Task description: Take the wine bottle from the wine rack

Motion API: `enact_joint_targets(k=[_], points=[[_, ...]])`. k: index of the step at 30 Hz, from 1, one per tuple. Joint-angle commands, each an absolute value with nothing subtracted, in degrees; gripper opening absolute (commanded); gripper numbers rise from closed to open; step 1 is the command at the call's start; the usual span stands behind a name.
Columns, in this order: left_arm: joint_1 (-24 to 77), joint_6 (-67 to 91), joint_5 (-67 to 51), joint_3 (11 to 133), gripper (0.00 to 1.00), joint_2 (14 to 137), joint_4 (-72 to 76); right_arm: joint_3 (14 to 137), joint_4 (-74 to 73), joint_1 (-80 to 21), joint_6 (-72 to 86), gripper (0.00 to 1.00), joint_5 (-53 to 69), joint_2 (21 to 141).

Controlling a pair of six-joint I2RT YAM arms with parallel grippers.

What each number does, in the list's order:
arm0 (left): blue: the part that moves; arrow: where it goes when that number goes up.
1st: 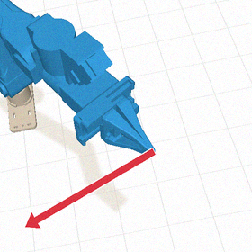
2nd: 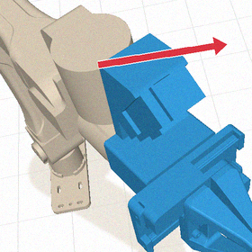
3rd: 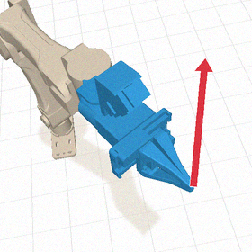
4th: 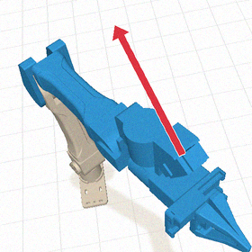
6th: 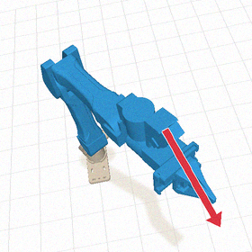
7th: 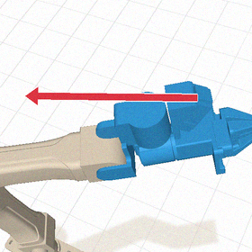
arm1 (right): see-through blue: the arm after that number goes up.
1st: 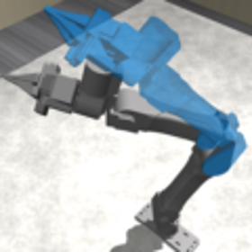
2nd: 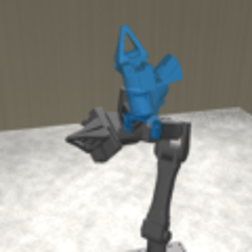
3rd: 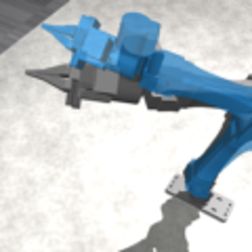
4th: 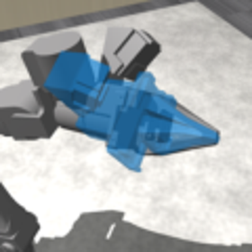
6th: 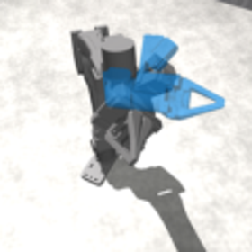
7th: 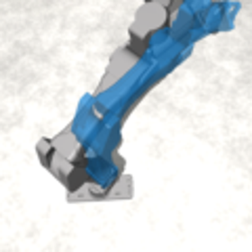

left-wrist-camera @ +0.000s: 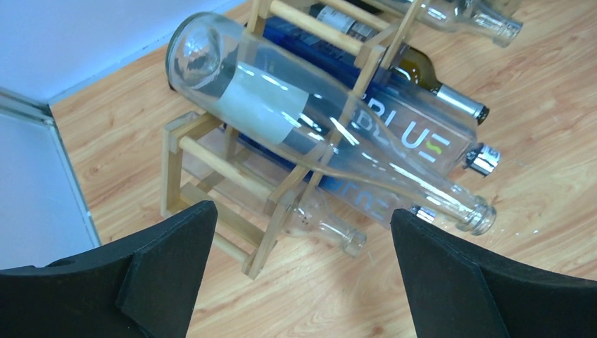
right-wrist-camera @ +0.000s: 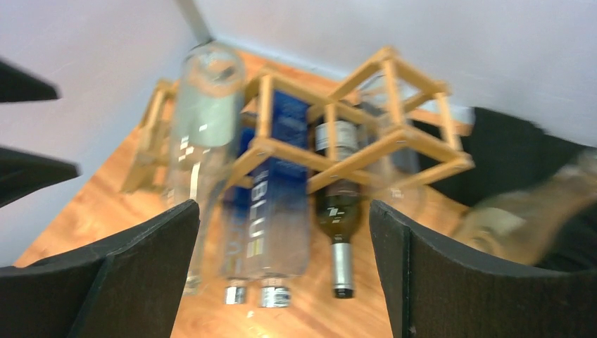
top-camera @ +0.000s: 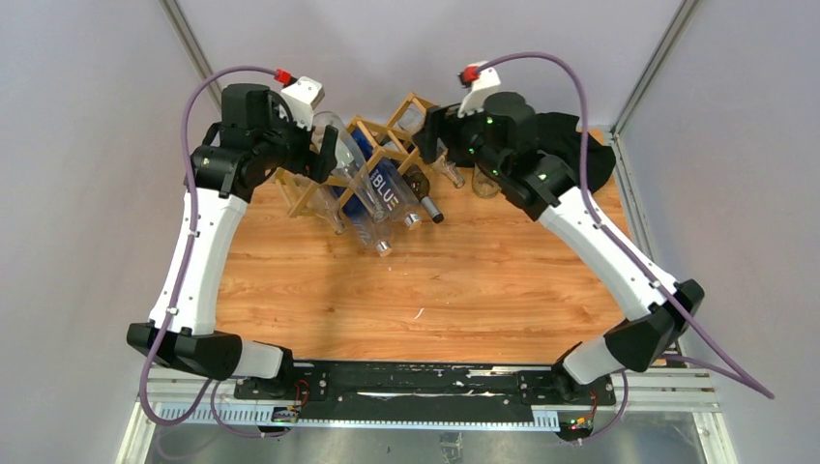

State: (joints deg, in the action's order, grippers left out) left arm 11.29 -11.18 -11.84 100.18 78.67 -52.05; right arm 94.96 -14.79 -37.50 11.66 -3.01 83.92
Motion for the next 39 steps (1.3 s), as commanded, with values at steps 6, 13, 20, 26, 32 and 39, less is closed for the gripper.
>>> enact_joint_targets(k=[6, 13, 20, 26, 32, 39], points=[[6.8, -16.3, -14.7, 98.6, 1.00, 76.5, -53.3, 103.9, -22.0, -46.2, 15.1, 0.94, 8.3, 96.7], [5.6, -17.5, -17.5, 97.0, 1.00, 75.2, -53.3, 108.3, -24.5, -46.5, 16.0, 0.96, 12.3, 104.4], [5.5, -17.7, -17.9, 96.7, 1.00, 75.4, -53.3, 110.3, -25.2, -46.5, 17.2, 0.97, 16.5, 109.4], [5.5, -17.9, -18.1, 96.8, 1.00, 74.9, -53.3, 111.8, -25.8, -46.0, 18.5, 0.96, 18.5, 113.1], [5.5, -17.9, -18.2, 96.7, 1.00, 74.5, -53.3, 113.1, -25.7, -45.5, 19.8, 0.94, 21.9, 115.8], [5.5, -18.6, -19.3, 95.9, 1.00, 74.4, -53.3, 112.0, -24.3, -44.9, 21.8, 0.82, 23.1, 116.2]])
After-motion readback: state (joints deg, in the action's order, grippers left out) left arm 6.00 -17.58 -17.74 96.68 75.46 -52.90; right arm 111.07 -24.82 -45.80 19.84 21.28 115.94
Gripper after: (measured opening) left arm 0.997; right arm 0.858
